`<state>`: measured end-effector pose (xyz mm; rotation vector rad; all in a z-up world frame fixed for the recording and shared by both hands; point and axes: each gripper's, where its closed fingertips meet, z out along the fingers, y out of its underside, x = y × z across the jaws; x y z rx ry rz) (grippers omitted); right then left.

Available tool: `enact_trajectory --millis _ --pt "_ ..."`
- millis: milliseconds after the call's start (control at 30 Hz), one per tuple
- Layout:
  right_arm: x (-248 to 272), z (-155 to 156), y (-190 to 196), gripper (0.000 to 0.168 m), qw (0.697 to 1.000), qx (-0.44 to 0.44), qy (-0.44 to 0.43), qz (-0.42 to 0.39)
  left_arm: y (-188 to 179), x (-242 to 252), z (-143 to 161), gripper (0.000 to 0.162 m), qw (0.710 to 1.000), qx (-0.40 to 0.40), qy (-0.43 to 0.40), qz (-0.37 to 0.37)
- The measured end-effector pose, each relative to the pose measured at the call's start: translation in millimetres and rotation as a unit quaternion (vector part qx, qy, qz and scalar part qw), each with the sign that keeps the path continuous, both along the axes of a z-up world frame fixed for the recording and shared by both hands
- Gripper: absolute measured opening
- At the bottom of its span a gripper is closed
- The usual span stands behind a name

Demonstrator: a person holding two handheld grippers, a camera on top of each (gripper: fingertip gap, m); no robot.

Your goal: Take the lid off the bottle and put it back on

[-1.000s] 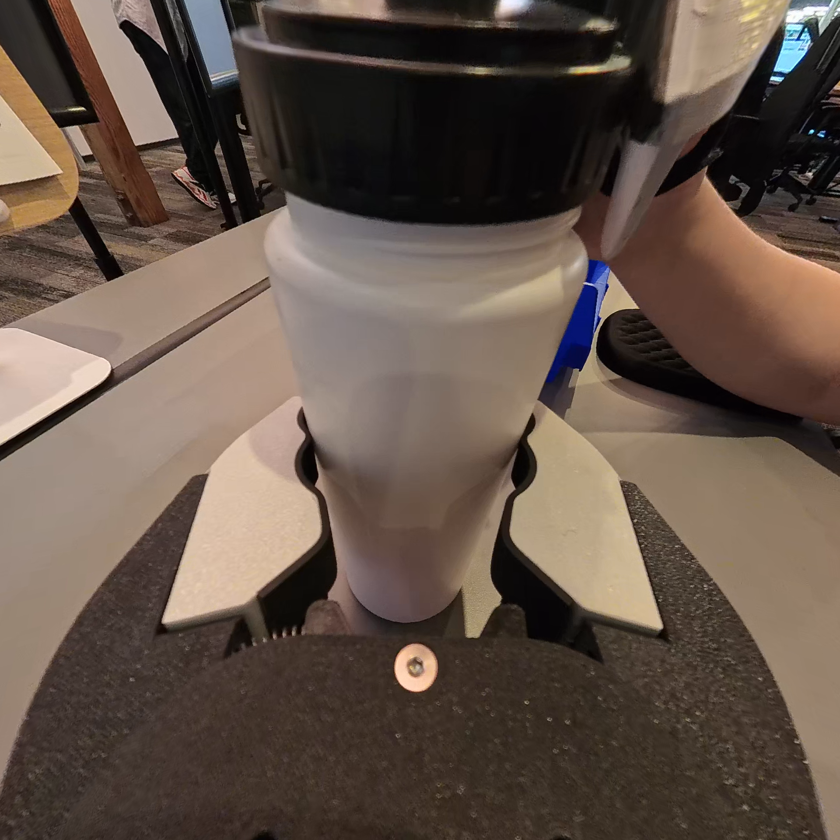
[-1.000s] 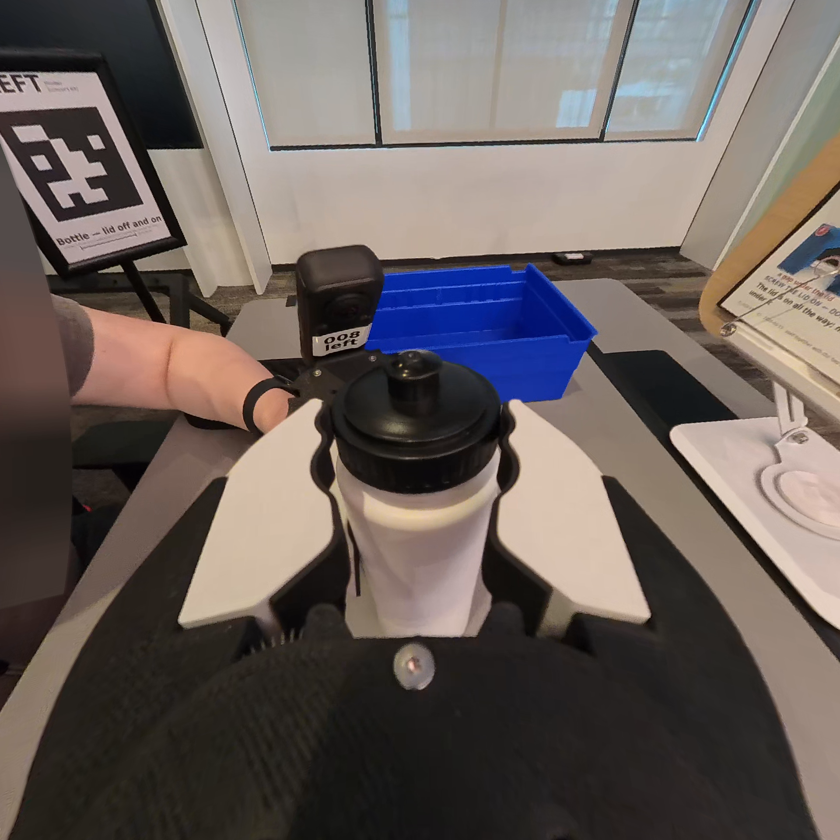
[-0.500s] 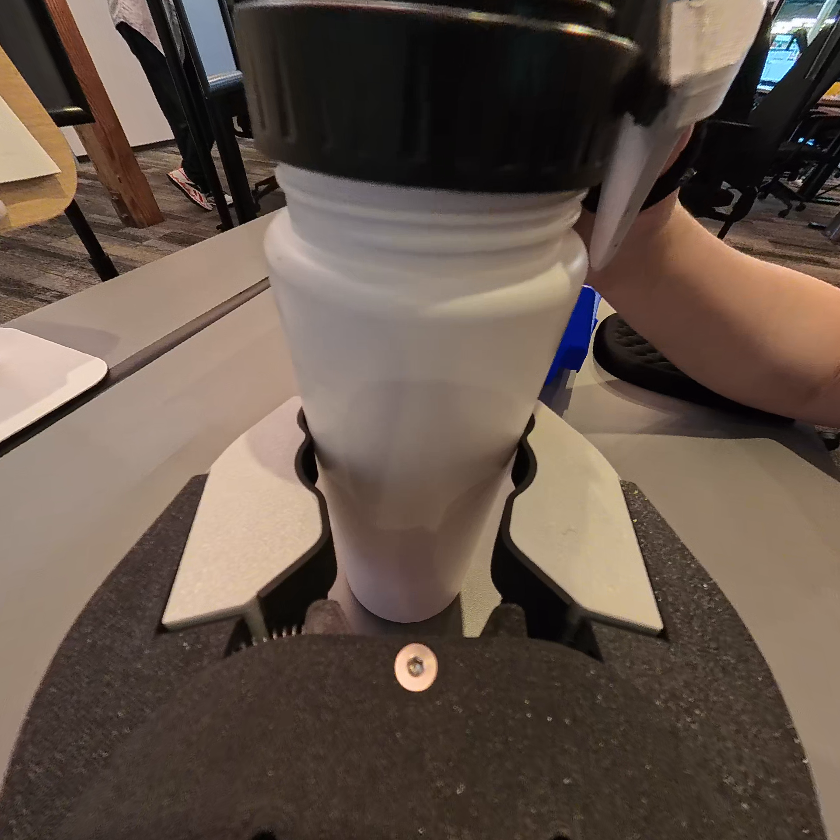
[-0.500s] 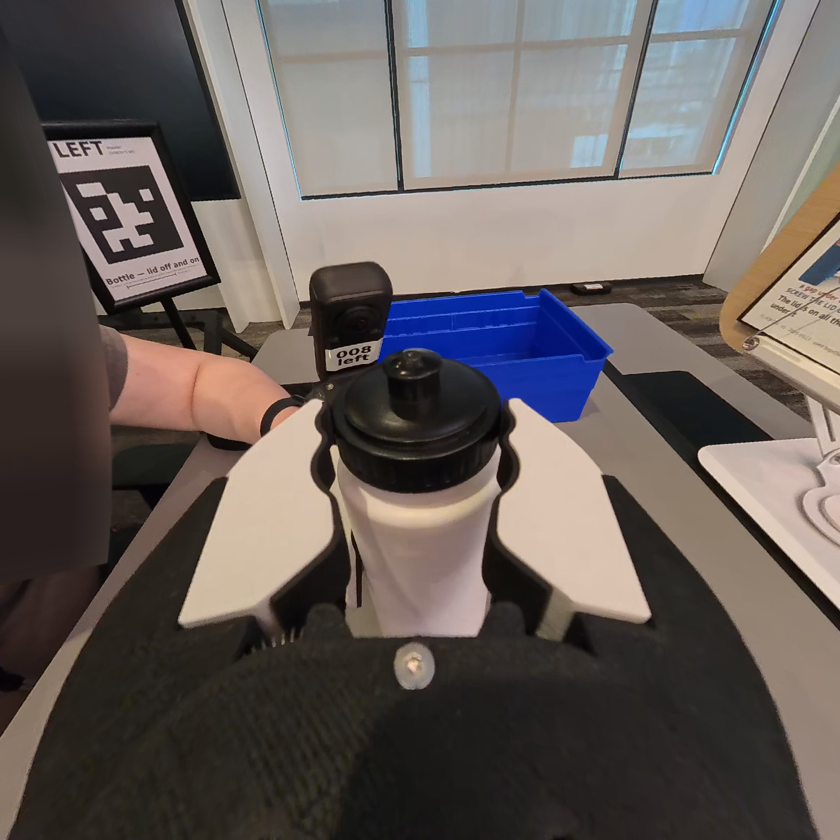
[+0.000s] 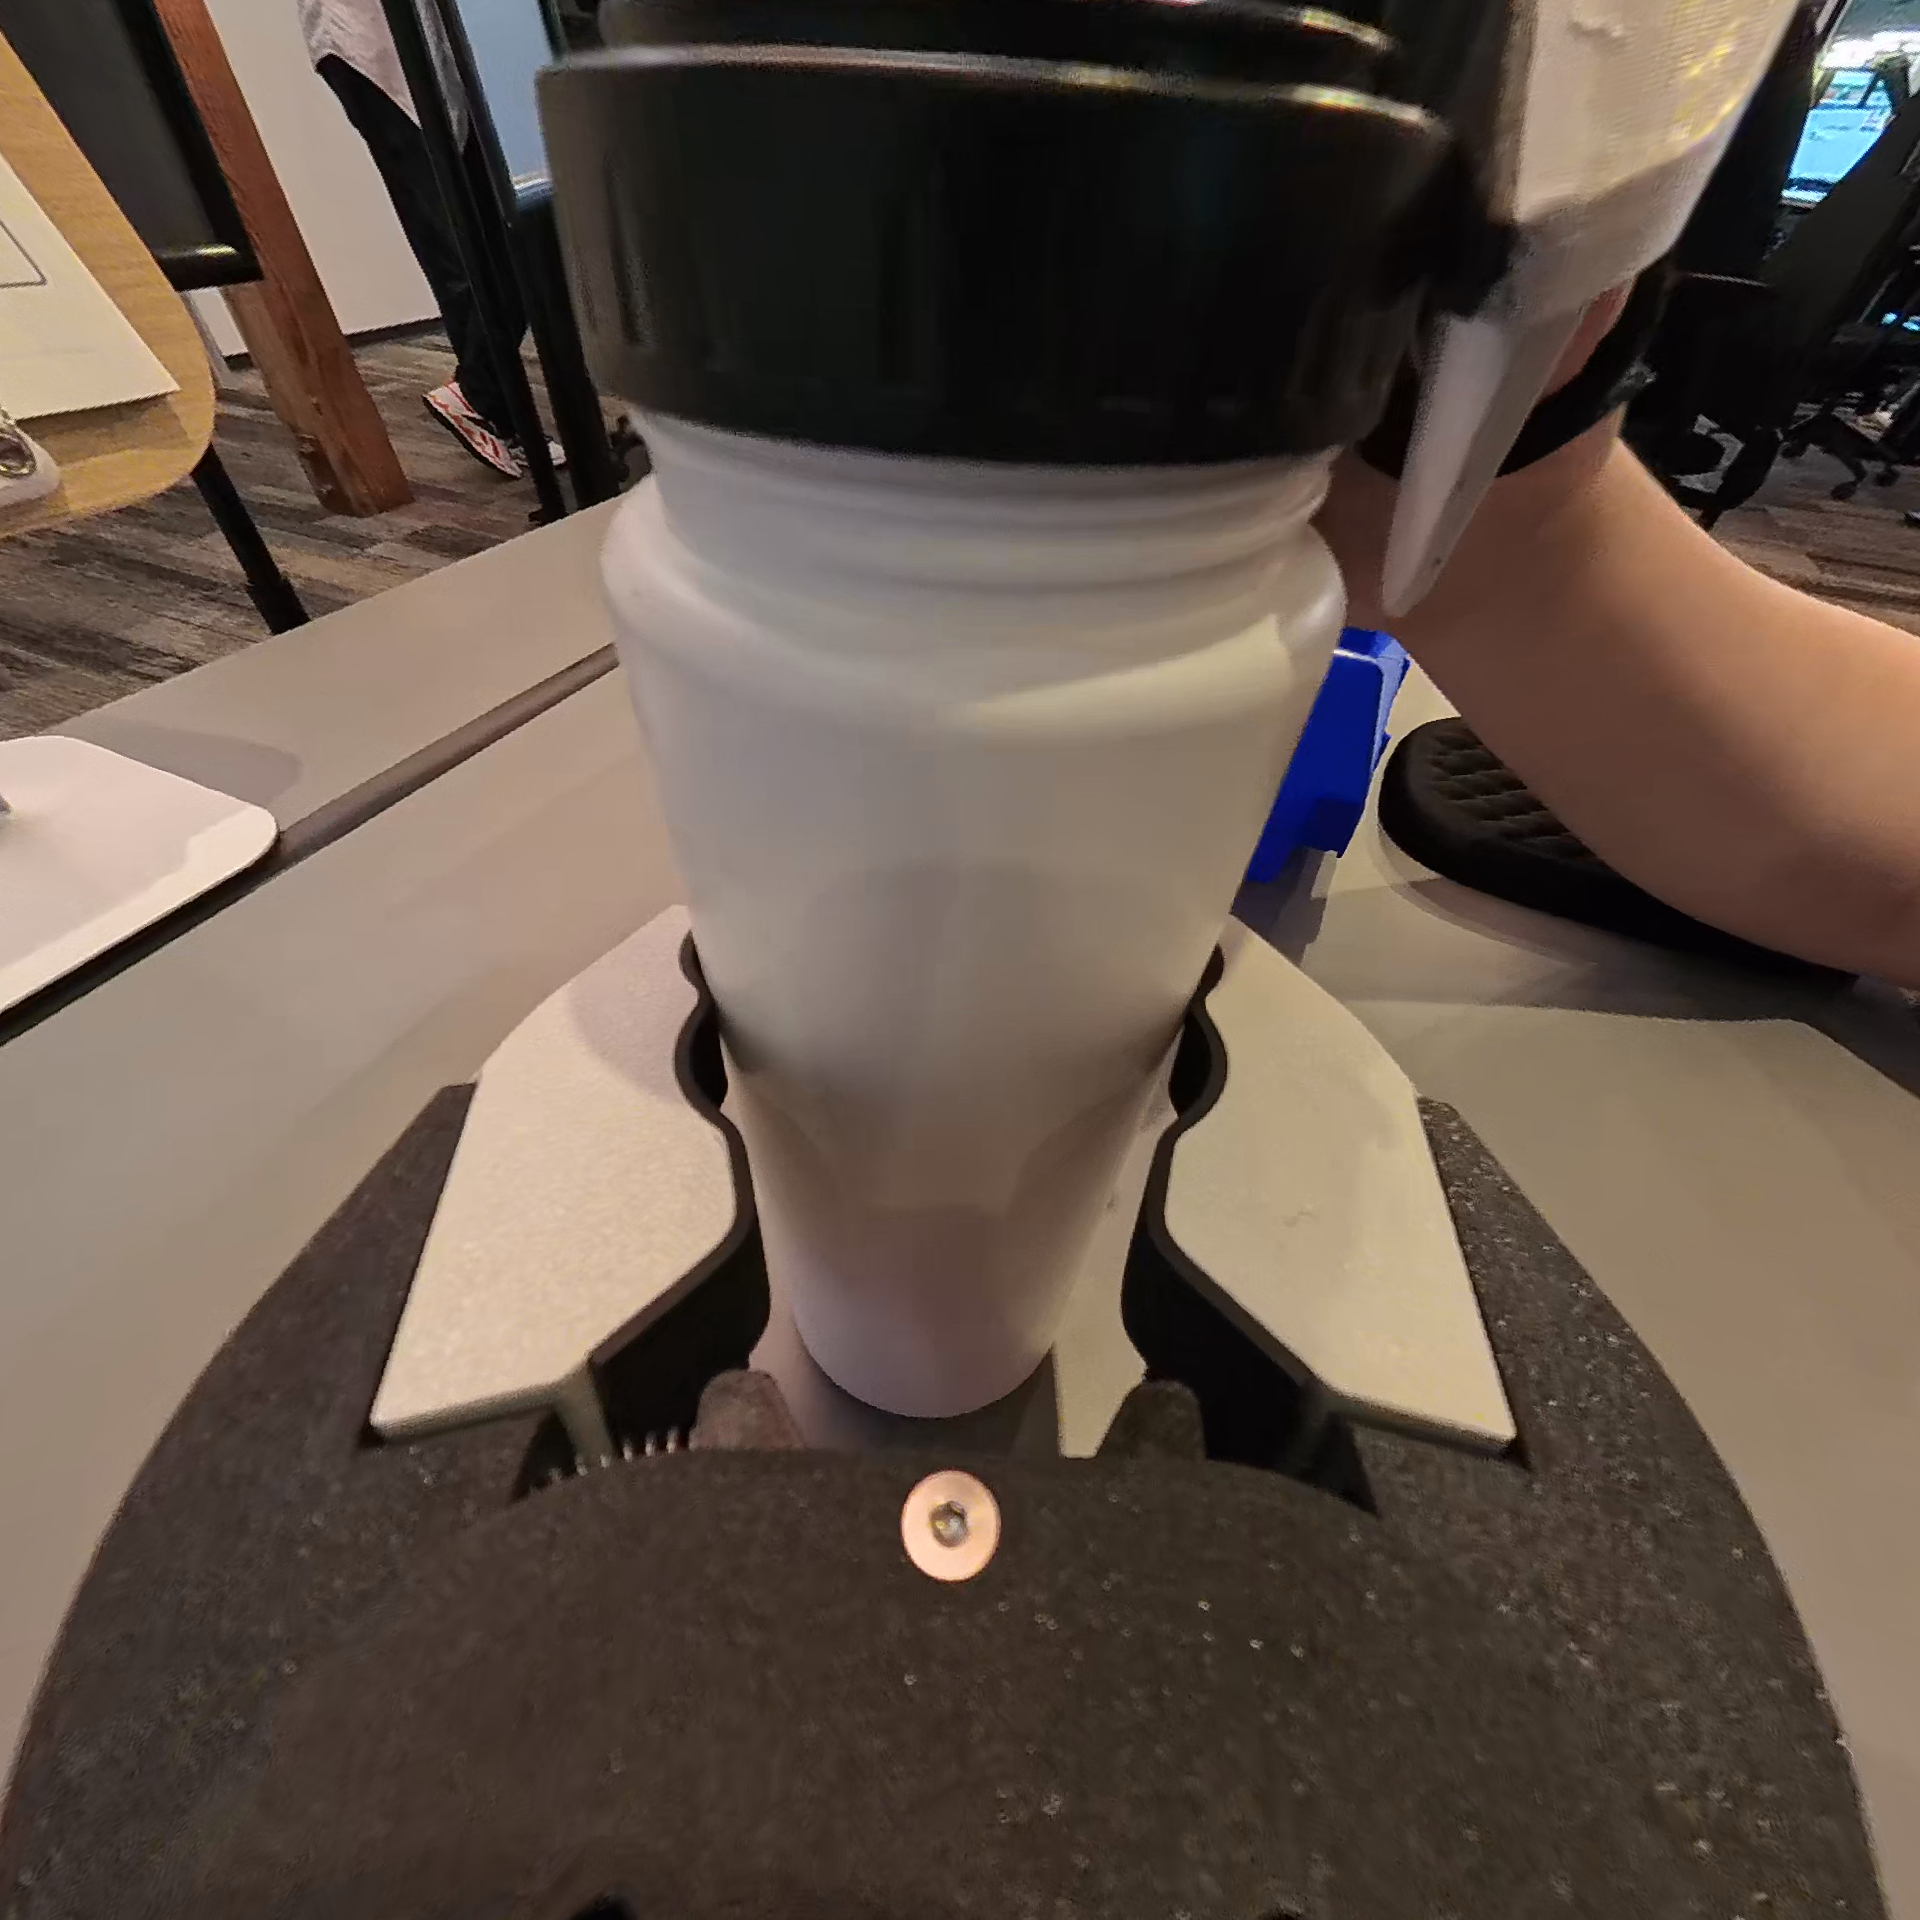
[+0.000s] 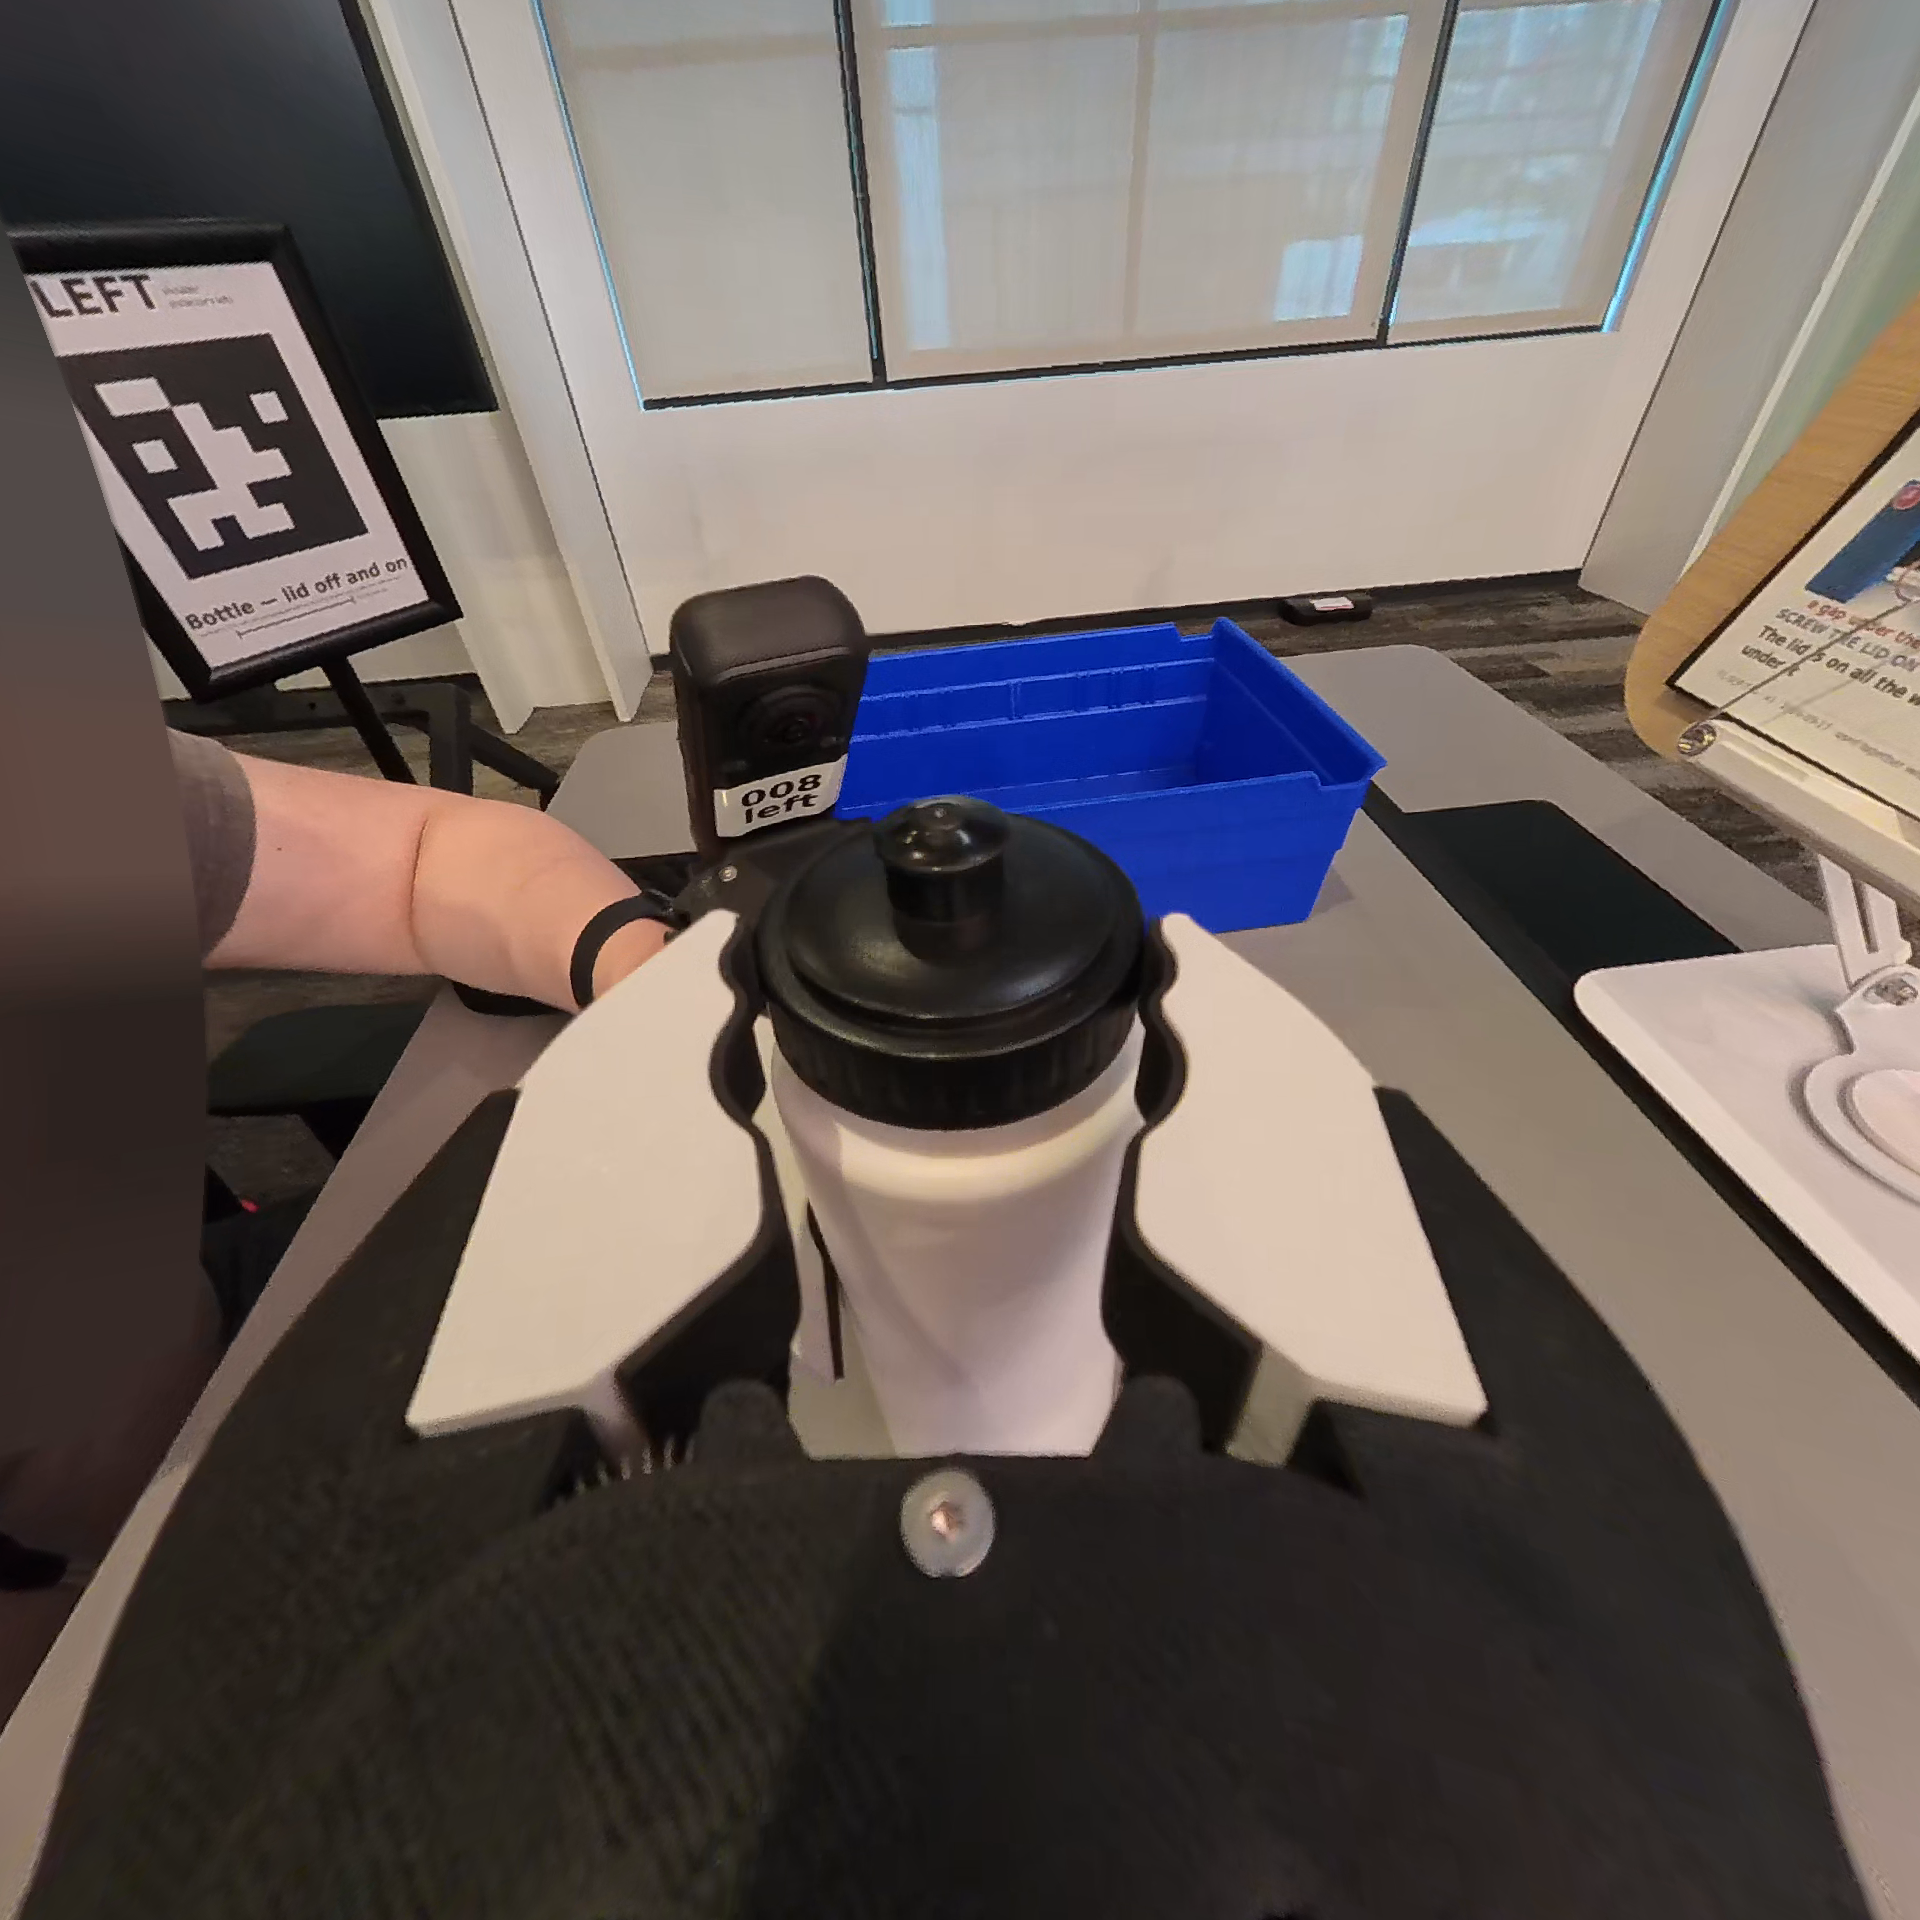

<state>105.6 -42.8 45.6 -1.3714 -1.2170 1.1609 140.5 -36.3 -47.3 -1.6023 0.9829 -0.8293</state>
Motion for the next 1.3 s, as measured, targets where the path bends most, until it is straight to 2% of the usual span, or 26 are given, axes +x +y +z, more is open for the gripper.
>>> enact_trajectory --millis 533,700,867,1033,1200,1300 --pt "-6.1 -3.0 11.2 0.072 0.990 -0.010 -0.052 -0.129 10.6 -10.4 -0.8 0.086 0.999 -0.003 0.016 0.049" --pt "-5.6 -3.7 11.2 0.071 0.989 0.001 -0.065 -0.134 10.4 -10.3 -0.9 0.086 0.999 -0.004 0.017 0.045" --pt "5.8 14.7 -4.9 0.080 0.996 0.012 -0.058 -0.063 3.2 -4.2 -0.5 0.086 1.000 -0.006 0.007 -0.012" --pt "29.2 28.9 -13.7 0.080 0.997 0.062 -0.051 -0.015 -1.7 -2.2 2.2 0.085 0.998 -0.031 -0.022 -0.048" --pt "33.7 32.2 1.3 0.080 0.999 -0.020 -0.011 -0.030 -17.6 3.6 9.3 0.085 0.986 -0.096 -0.066 -0.118" --pt "33.0 38.2 4.5 0.080 0.996 -0.072 0.017 -0.039 -22.9 5.0 14.6 0.085 0.984 -0.094 -0.071 -0.133"
